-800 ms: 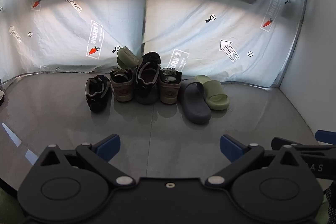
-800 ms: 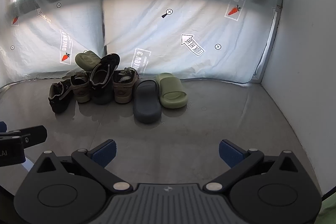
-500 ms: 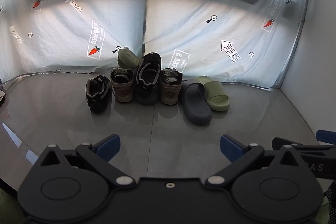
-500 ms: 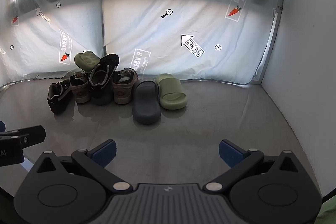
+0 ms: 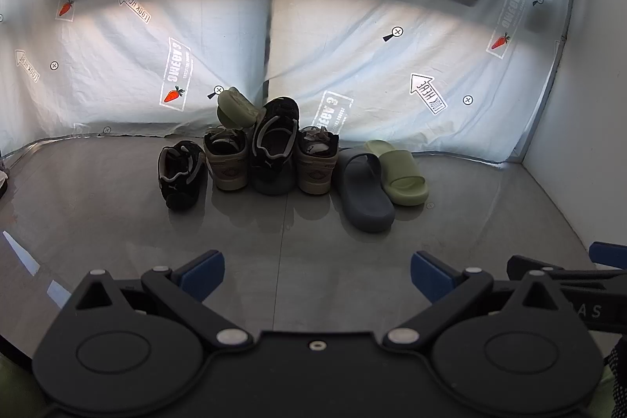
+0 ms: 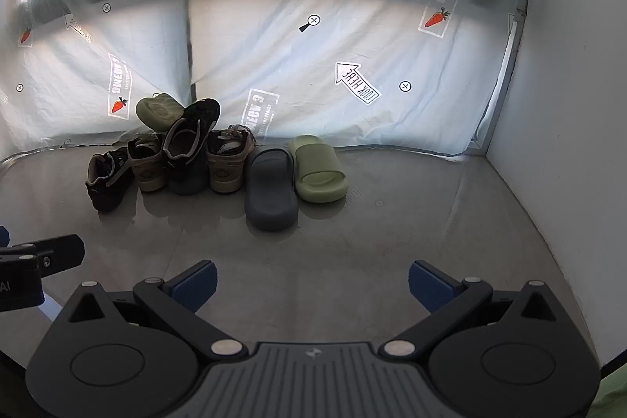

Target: Organize scattered shoes

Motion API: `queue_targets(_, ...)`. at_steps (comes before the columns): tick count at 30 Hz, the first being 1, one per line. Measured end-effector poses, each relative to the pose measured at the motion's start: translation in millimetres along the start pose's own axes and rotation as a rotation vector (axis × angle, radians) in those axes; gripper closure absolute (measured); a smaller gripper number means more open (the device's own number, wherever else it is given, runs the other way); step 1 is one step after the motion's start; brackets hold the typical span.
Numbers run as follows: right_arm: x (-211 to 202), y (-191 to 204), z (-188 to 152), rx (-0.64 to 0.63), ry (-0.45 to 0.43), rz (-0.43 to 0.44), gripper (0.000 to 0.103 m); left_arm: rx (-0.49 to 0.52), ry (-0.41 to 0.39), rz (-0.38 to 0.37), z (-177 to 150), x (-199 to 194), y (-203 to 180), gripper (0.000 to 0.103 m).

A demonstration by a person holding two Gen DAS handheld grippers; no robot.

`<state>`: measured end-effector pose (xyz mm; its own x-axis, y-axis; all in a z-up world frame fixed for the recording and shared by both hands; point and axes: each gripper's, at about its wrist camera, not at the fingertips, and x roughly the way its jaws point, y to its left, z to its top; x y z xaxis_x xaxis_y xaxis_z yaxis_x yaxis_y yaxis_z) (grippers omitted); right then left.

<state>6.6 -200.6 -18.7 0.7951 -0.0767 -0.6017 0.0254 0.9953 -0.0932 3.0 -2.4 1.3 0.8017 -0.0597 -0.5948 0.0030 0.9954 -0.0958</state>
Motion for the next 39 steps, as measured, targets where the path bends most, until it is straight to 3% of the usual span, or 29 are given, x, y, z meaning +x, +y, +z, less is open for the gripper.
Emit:
queue_targets(26,4.6,-4.0,-1.7,-0.003,0.003,0.005,0.000,-0.004,0.008,0.007,3.0,6.5,-3.7,0.001)
queue_targets(39,19.6,-24.9,9.4,-0.052,0.000,0.084,0.000,-0.059,0.006,0.086,6.3,10.6,-29.3,0.001)
